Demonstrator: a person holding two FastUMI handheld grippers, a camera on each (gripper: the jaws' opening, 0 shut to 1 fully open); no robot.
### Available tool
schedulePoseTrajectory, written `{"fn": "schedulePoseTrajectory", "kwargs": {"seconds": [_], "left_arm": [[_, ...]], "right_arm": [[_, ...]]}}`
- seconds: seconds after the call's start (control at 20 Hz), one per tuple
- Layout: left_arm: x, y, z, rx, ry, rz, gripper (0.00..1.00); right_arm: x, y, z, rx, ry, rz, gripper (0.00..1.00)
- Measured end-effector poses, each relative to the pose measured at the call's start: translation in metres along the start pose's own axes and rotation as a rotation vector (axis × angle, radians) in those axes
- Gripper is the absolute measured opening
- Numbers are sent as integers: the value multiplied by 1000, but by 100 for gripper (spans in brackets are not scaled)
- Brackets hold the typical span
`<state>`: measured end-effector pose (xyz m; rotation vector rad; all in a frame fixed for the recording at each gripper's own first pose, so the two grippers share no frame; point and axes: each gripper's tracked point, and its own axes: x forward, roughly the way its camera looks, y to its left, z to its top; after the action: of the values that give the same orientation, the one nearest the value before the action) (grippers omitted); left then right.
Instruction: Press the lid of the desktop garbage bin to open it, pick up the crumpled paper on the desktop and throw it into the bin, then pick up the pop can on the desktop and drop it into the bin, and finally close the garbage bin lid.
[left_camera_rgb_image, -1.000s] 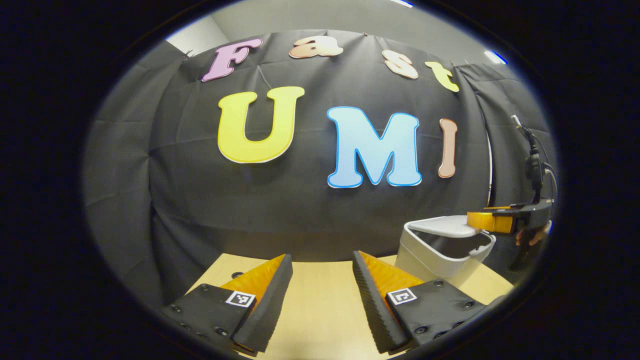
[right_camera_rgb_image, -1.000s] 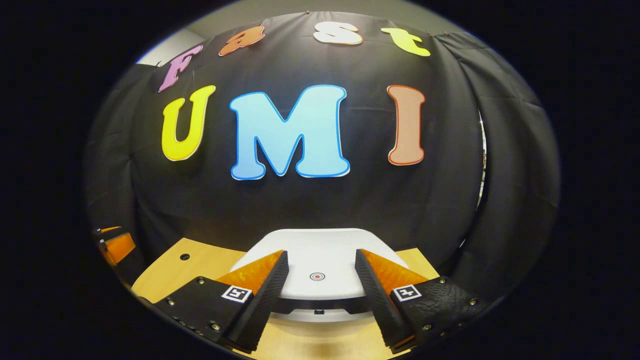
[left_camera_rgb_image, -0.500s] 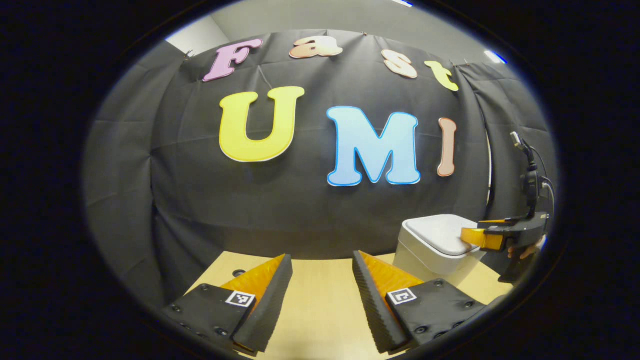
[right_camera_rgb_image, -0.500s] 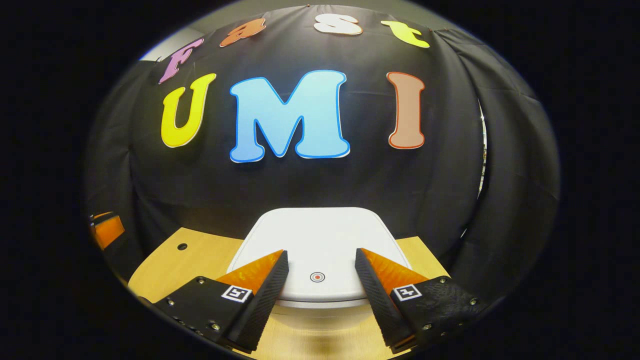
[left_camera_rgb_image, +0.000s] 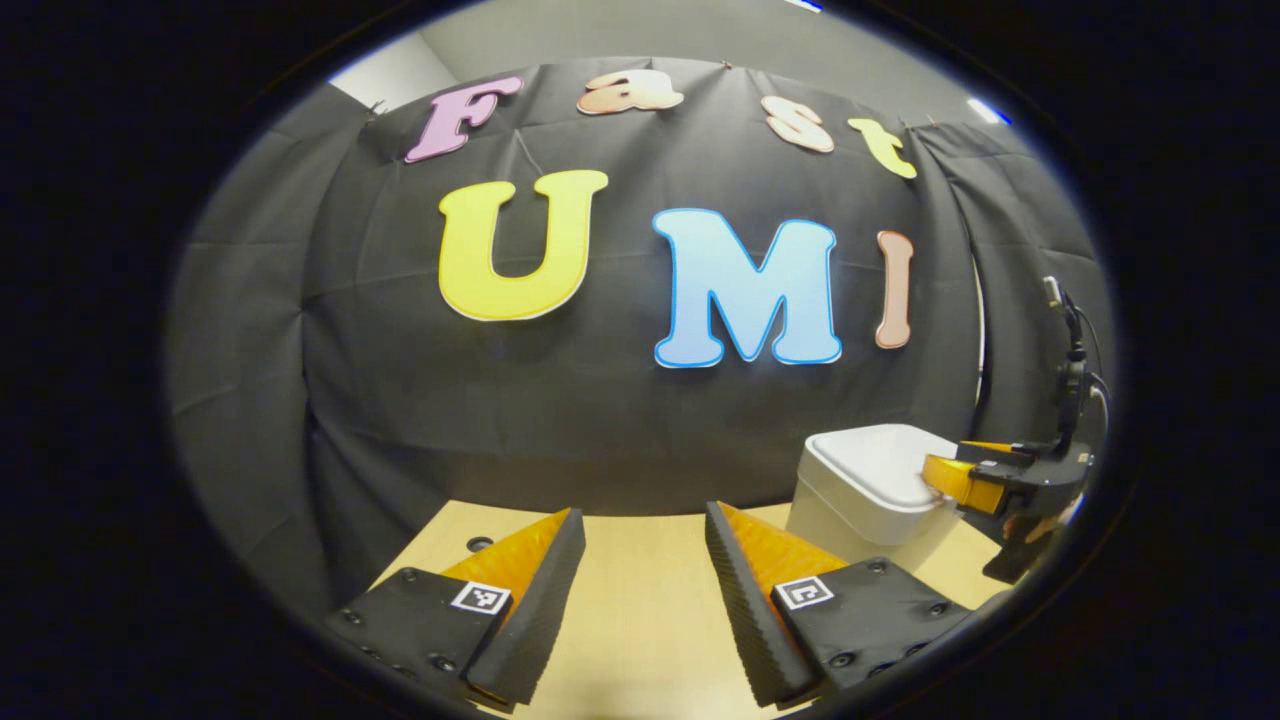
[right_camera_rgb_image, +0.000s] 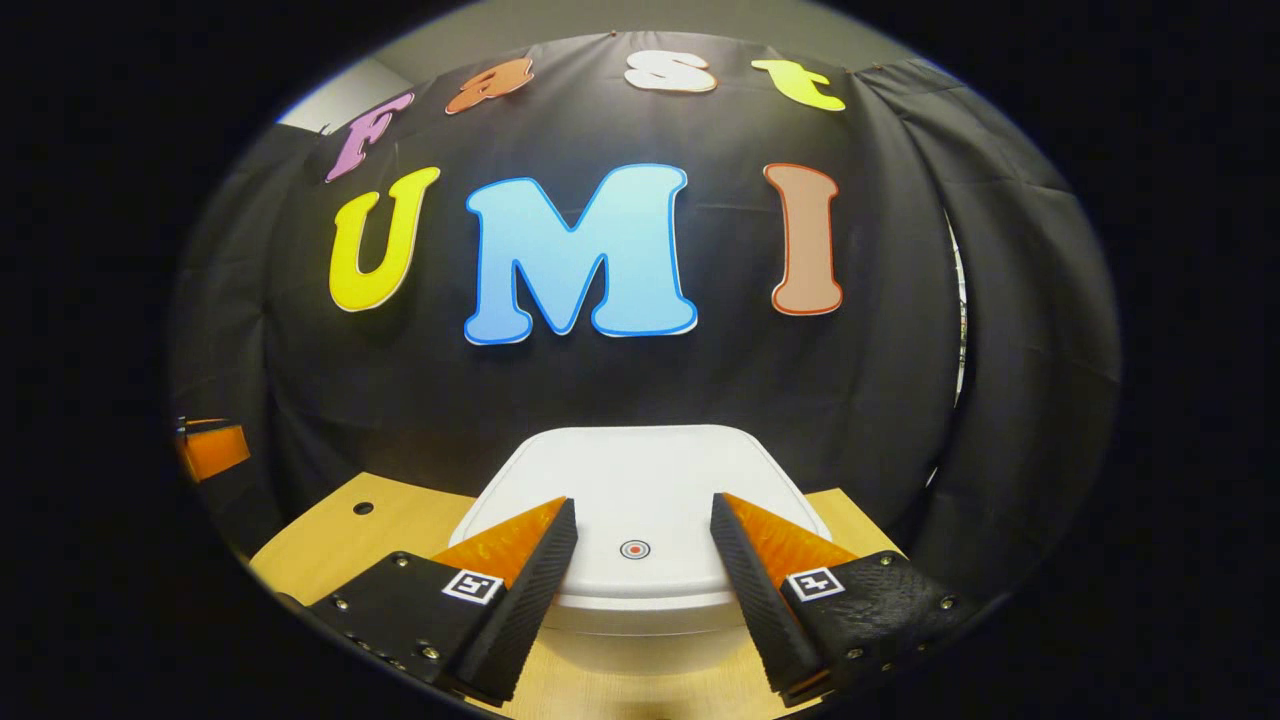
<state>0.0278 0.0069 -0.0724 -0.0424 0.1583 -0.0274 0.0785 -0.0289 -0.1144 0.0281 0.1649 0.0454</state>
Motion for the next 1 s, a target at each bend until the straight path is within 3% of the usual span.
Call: {"fn": "schedulePoseTrajectory", "kwargs": {"seconds": [0.8, 1.0], "left_arm": [[-4, 2, 2, 2, -9, 13, 81], [-9, 5, 14, 0, -31, 21, 81]], "right_arm": [[-3, -1, -1, 15, -23, -7, 87], [-27, 6, 20, -1, -51, -17, 88]]}}
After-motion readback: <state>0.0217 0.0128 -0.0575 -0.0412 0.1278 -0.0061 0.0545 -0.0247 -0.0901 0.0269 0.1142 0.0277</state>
